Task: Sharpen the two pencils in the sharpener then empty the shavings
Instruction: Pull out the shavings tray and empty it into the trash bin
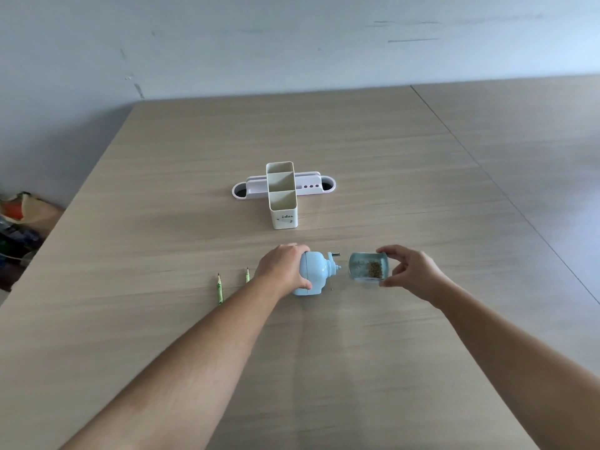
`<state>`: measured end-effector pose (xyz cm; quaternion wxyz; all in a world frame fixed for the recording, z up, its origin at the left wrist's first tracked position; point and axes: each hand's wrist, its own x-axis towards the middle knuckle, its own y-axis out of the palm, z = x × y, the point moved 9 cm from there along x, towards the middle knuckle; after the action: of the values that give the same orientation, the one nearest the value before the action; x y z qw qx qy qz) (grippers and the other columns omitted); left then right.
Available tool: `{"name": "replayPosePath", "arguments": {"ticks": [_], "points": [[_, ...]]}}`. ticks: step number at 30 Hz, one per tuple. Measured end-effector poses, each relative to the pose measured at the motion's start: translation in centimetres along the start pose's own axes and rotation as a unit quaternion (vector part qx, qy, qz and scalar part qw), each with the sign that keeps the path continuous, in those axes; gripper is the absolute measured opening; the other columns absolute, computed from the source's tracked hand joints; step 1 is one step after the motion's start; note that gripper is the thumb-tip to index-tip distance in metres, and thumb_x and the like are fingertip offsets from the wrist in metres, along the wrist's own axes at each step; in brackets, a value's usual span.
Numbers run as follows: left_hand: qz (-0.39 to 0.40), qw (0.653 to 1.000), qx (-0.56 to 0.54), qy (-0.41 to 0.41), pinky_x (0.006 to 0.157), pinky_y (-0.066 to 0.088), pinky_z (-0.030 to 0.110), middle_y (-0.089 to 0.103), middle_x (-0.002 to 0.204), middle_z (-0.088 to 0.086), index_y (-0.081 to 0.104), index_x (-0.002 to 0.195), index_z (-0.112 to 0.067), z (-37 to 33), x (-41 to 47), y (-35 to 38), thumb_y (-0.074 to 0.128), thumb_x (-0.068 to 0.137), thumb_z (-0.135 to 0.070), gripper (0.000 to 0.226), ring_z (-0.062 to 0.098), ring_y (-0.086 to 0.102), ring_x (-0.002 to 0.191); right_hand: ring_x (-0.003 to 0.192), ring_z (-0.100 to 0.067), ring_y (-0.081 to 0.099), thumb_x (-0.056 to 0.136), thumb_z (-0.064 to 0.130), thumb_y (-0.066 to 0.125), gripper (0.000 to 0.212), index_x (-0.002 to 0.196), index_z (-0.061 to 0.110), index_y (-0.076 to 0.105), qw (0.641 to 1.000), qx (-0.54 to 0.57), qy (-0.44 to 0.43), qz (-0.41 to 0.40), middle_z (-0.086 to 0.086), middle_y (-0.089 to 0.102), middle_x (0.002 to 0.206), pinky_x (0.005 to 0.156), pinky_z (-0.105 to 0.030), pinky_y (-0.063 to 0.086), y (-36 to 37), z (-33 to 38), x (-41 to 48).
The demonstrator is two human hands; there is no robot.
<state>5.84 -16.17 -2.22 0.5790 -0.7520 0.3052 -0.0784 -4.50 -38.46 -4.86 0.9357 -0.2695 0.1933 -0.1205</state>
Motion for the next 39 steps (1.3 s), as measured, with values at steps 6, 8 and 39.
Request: {"name": "replayPosePath", "arguments": {"ticks": [6, 8, 39], "points": [[-0.019, 0.998, -0.049, 0.040, 0.109, 0.035, 0.035, 0.036, 0.152, -0.005, 0.028, 0.146, -0.025, -1.4, -0.7, -2.4, 0.086, 0.060, -0.043, 0.106, 0.016, 0.037, 0.138, 0.062, -0.015, 0.051, 0.060, 0.003, 0.081, 0.060, 0.109, 0.031, 0.062, 0.998, 0.037, -0.053, -0.005, 0.005, 0.069, 0.111, 0.058, -0.021, 0.041, -1.1, 5.5, -0.2], [-0.040, 0.993, -0.107, 0.038, 0.108, 0.037, 0.032, 0.042, 0.149, -0.003, 0.034, 0.144, -0.025, -1.1, -1.2, -4.4, 0.089, 0.059, -0.037, 0.102, 0.017, 0.041, 0.136, 0.060, -0.014, 0.050, 0.060, 0.003, 0.081, 0.060, 0.110, 0.030, 0.062, 0.995, 0.039, -0.089, 0.016, 0.007, 0.067, 0.114, 0.059, -0.020, 0.041, 0.0, 8.7, 0.1], [-0.367, 0.743, -0.291, -0.478, 0.096, 0.046, 0.015, 0.072, 0.111, -0.007, 0.069, 0.111, -0.017, 40.7, -68.7, 2.7, 0.086, 0.062, -0.010, 0.052, 0.005, 0.064, 0.103, 0.100, -0.025, 0.064, 0.092, 0.006, 0.053, 0.030, 0.119, 0.019, 0.056, 0.693, -0.027, -0.130, 0.709, -0.015, 0.062, 0.117, 0.089, -0.033, 0.054, 68.1, 31.9, -40.2]]}}
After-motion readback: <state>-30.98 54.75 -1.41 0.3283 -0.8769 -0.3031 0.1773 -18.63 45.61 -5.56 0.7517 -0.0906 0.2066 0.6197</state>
